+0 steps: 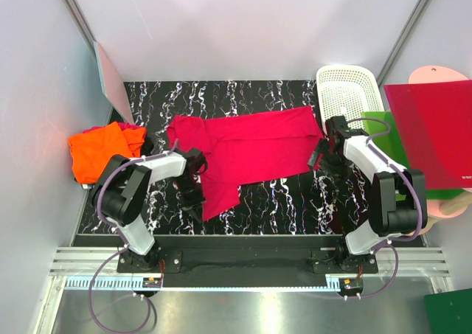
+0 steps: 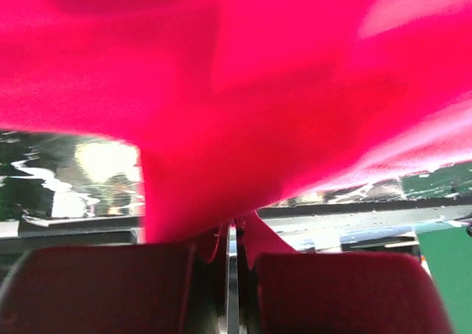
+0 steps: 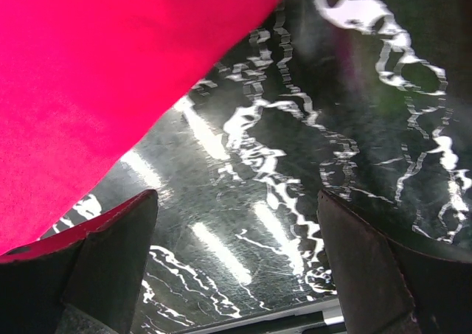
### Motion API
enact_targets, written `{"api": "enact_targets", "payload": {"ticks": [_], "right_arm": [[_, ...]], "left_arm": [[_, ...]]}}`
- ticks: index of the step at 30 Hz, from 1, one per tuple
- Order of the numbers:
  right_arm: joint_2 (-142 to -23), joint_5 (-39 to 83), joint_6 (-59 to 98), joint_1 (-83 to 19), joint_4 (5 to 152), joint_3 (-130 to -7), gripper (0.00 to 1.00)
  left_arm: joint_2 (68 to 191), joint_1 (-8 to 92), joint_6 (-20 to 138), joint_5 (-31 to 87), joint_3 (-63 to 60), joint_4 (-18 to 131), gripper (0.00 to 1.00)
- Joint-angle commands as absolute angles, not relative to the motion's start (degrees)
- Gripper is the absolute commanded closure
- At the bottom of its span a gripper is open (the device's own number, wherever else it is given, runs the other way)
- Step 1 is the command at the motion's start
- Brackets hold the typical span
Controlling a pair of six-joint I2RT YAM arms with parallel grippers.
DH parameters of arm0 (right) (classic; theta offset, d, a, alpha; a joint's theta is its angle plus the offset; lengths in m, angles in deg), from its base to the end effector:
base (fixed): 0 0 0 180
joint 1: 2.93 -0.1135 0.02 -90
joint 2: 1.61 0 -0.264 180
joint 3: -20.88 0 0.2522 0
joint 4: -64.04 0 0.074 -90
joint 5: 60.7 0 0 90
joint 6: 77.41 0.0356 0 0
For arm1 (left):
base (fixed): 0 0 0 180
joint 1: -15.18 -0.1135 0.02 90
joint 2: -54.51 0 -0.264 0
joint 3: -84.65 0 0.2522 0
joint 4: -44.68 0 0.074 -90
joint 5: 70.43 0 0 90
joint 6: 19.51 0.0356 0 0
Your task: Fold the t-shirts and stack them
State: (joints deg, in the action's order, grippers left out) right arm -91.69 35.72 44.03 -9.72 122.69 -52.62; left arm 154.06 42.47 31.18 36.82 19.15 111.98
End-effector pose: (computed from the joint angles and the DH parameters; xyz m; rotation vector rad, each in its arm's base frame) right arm 0.2884 0.0303 0.1998 0.6311 2.7912 -0.0302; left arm 0.2187 -0.1247 0.1267 0.3358 -2.7854 0.2026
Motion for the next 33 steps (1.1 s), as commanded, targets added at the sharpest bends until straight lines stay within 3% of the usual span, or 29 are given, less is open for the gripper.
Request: {"api": "enact_targets", "payload": {"ticks": [1, 24, 28, 30, 31, 33], "right_arm": [[-89.14, 35.89, 45.89, -6.8, 123.42, -51.59, 0.04], [-104.35, 36.59, 49.59, -6.01, 120.87, -59.85, 0.06], [-105.49, 35.55, 49.32, -6.01, 119.73, -60.2, 0.11], [-106.98, 34.05, 48.8, -6.01, 118.85, -60.64, 0.33], [-107.34, 33.61, 48.71, -6.01, 118.5, -60.64, 0.64], [-107.86, 31.77, 47.92, -6.01, 117.1, -60.64, 0.84]], "left_arm": [[151.99, 39.26, 33.66, 26.85, 25.8, 99.22, 1.0], [136.96, 30.12, 32.87, 23.61, 26.42, 109.86, 1.0], [137.03, 29.42, 33.49, 24.05, 24.93, 111.0, 1.0], [137.56, 29.42, 33.66, 24.4, 24.32, 111.17, 1.0], [137.57, 29.42, 33.58, 24.4, 24.05, 111.18, 1.0], [137.22, 29.42, 33.49, 24.4, 23.52, 111.44, 1.0]]}}
